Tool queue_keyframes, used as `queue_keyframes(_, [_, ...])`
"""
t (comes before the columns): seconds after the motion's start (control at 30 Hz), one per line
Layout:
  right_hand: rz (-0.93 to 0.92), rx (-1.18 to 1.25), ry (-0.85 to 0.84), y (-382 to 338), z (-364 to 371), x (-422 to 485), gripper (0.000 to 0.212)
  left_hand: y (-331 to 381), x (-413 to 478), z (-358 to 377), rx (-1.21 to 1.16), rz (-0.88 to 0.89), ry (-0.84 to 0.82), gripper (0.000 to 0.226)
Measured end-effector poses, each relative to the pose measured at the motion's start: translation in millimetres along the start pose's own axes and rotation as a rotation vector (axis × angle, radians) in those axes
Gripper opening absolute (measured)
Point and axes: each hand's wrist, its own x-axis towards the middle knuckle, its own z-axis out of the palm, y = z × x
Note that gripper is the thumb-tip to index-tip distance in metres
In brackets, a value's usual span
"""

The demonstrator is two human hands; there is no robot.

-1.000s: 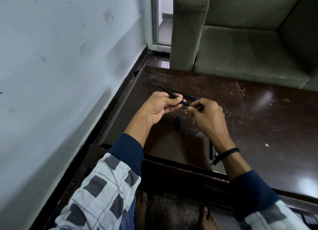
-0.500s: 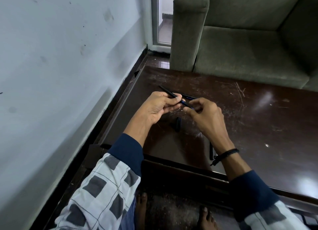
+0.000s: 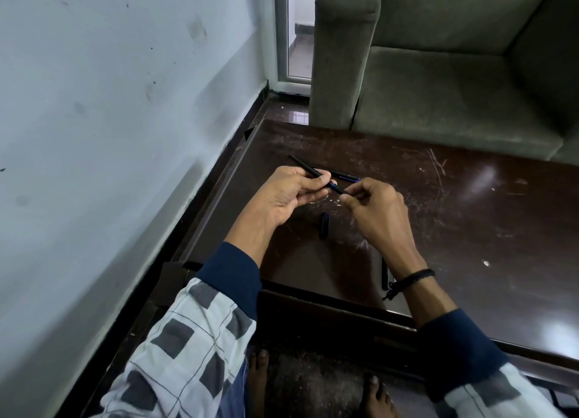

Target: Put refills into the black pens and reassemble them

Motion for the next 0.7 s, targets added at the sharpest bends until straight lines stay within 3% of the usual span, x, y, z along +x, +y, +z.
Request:
queue_keyframes(0.2, [-0.006,0.024,-0.006,-1.7,-1.2,-0.6,0.020,0.7,0.4,-1.3,-0.013,0.004,-0.004,0.007])
queue_keyframes(0.37, [-0.005,-0.015,0.006,-0.4,0.3,0.1,0.006,0.4,0.2,-0.2,-0.006,-0.005,-0.007,0.008])
queue_keyframes(0.57, [-0.005,0.012,0.011,-3.4,0.5,-0.7,0.018,2.0,0.1,-1.2,-0.020,-0.002,-0.001,0.012])
queue_keyframes(0.7, [-0.005,-0.008,0.022,-1.6,0.3,-1.0,0.007,1.5,0.4,-0.6,-0.016,-0.007,-0.003,0.012])
